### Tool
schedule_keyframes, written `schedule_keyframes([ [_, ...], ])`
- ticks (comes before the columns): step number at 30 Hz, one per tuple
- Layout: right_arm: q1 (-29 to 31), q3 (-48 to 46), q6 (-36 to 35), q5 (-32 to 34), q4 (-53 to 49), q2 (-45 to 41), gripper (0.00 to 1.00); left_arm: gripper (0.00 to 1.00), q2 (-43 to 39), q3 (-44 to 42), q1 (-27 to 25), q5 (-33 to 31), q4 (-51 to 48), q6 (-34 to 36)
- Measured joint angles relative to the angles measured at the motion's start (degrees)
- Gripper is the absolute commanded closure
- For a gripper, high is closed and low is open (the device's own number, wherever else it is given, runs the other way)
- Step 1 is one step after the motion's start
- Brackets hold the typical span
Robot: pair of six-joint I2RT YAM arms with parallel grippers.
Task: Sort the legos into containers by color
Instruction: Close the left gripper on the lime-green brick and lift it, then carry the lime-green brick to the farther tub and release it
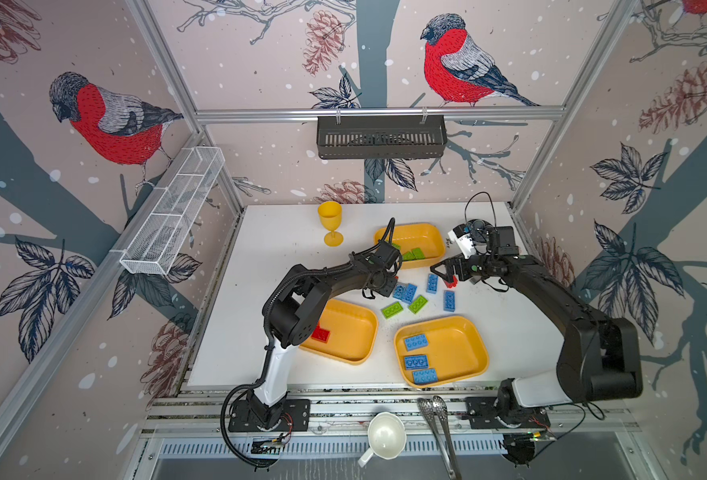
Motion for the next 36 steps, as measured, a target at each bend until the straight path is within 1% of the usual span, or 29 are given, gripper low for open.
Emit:
schedule_keyframes([
  [4, 0.09, -0.13, 0.02, 0.0, -0.02, -0.33, 0.01, 0.69, -3.61, -1.51, 0.13, 0.04, -1.53, 0.85],
  [9, 0.11, -0.57, 0.09, 0.02, 0.04, -0.79, 0.01, 0.69, -8.52, -2.43, 0.35, 0.33, -6.19, 1.9],
  [12, 0.11, -0.59, 0.24, 0.02, 0.13, -0.79, 0.01, 0.69, -10.62, -0.35, 0.61, 0.74, -9.01, 1.88],
  [16, 0.2, -0.48, 0.44, 0.04, 0.37, -0.74, 0.01, 0.69, -10.78, 5.6, 1.51, 1.68, -10.58, 1.88],
  [19, 0.22, -0.22, 0.46, 0.04, 0.46, -0.61, 0.01, 0.69, -8.31, 10.6, 2.01, 1.66, -10.49, 2.01],
  [28, 0.24, 1.14, 0.46, 0.68, 0.85, -0.13, 0.01, 0.69, 7.15, 27.5, 3.02, 1.09, -11.06, 3.41],
  [33, 0.17, 1.36, 0.42, 0.92, 0.83, -0.13, 0.01, 0.68, 11.93, 31.15, 3.58, -1.2, -12.44, 3.41],
  [36, 0.09, 1.31, 0.37, 0.92, 0.85, -0.13, 0.01, 0.66, 12.57, 31.91, 3.8, -1.29, -12.55, 3.43],
])
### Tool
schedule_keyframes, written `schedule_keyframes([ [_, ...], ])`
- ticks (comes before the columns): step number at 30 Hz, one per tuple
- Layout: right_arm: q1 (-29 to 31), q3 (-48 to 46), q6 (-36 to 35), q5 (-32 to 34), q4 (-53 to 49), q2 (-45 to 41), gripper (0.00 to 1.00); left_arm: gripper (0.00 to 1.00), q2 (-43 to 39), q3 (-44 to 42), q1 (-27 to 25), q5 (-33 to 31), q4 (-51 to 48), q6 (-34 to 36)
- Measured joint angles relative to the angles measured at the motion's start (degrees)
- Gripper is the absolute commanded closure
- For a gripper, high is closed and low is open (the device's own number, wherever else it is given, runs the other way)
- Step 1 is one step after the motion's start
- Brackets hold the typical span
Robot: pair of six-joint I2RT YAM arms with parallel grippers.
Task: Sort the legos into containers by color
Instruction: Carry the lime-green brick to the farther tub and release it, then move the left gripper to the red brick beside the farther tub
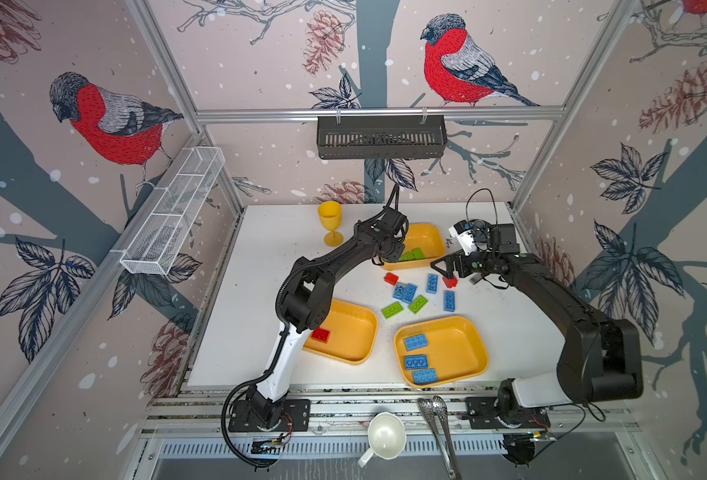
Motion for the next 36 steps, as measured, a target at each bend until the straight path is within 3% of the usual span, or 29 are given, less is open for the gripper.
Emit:
schedule_keyframes([
  [4, -0.04, -0.24, -0.04, 0.0, 0.02, 0.17, 0.01, 0.6, 0.02, -0.02, 0.13, 2.93, 0.46, 0.0],
  [9, -0.04, -0.22, -0.04, 0.0, 0.07, 0.44, 0.01, 0.45, 0.02, -1.01, 0.09, 5.14, 0.94, 0.04],
  [20, -0.04, -0.13, -0.02, 0.0, 0.26, 0.55, 0.01, 0.41, -7.74, -6.32, 0.85, 7.85, 0.2, 0.0],
  [29, 0.5, -0.11, 0.02, 0.02, 0.28, 1.33, 0.01, 0.39, -18.82, -22.95, -0.33, 10.75, 0.28, -0.7],
  [36, 1.38, -0.09, 0.09, 0.15, 0.7, 2.45, 0.01, 0.38, -18.64, -27.15, -1.36, 8.33, 2.47, -11.82],
])
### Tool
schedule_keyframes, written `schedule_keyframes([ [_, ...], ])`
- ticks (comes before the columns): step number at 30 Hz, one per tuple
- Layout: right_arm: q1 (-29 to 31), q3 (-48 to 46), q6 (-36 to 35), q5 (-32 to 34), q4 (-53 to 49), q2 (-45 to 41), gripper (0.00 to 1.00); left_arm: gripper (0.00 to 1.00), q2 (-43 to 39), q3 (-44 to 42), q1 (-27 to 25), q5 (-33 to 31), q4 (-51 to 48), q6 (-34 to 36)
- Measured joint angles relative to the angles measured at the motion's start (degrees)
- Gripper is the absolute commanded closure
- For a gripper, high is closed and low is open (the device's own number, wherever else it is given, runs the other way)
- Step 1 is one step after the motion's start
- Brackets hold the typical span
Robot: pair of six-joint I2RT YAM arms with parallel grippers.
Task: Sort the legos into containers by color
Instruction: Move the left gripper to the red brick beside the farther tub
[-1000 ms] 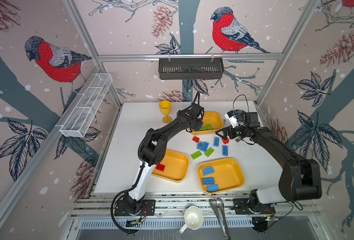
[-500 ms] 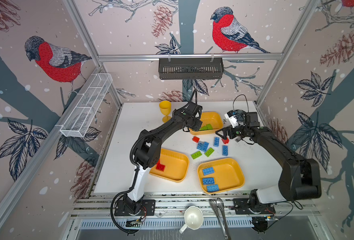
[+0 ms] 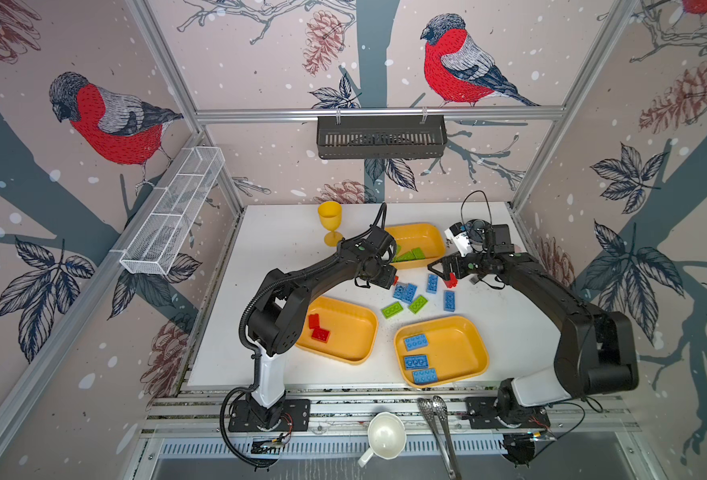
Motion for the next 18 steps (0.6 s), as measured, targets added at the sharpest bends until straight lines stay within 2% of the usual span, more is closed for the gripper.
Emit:
schedule_keyframes([
  [7, 0.63, 0.02, 1.01, 0.0, 0.39, 1.07, 0.01, 0.39, 2.51, -0.35, -0.44, -4.24, 5.77, -14.03],
  [18, 0.68, 0.28, 0.87, 0.0, 0.66, 2.03, 0.01, 0.39, 6.47, -1.42, -1.62, -7.23, 9.29, -22.8],
])
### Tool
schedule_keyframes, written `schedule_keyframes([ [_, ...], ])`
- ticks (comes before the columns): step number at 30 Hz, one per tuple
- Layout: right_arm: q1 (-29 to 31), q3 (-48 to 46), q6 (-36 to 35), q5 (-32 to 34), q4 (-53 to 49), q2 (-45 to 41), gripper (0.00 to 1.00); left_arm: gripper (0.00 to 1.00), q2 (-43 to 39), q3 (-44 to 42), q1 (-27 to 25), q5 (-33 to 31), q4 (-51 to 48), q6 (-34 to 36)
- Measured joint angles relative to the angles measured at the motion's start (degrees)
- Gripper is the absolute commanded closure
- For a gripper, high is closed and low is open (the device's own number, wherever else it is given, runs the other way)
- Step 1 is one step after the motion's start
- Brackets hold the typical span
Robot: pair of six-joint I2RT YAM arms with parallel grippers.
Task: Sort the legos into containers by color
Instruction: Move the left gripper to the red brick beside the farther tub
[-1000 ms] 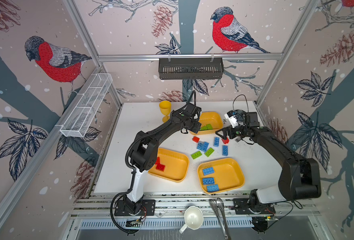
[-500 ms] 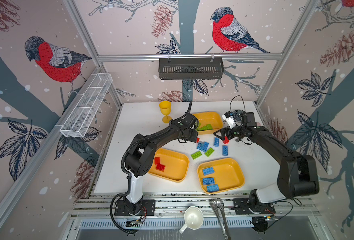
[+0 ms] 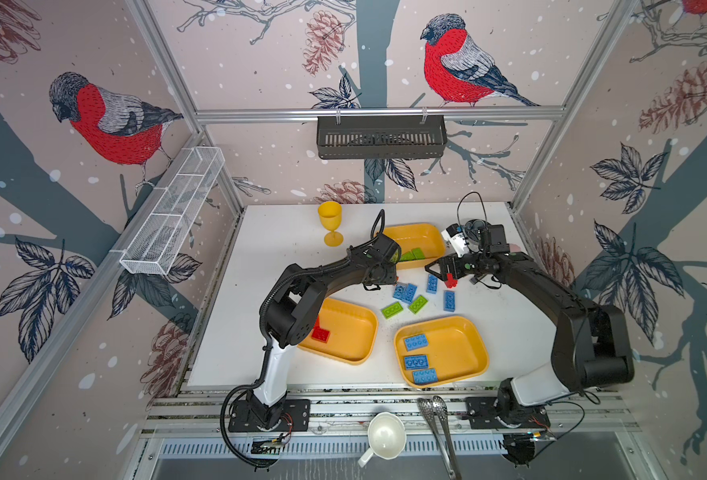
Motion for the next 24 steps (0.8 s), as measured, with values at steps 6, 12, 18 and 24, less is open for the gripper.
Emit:
schedule_keyframes([
  [6, 0.0, 0.42, -0.04, 0.0, -0.07, 0.66, 0.01, 0.39, 2.21, 0.31, -1.09, -1.9, 1.22, -0.98],
  [12, 0.0, 0.87, -0.44, 0.0, -0.17, 0.87, 0.01, 0.41, 3.06, 0.94, -1.68, -4.74, 1.79, -0.94],
  [18, 0.0, 0.9, -1.11, 0.0, -0.44, 0.9, 0.01, 0.42, 1.73, -0.9, -1.77, -9.27, 1.38, 1.11],
  [24, 0.0, 0.46, -1.14, 0.0, -0.5, 0.37, 0.01, 0.43, -0.92, -4.83, -1.38, -14.95, -2.95, 3.26],
])
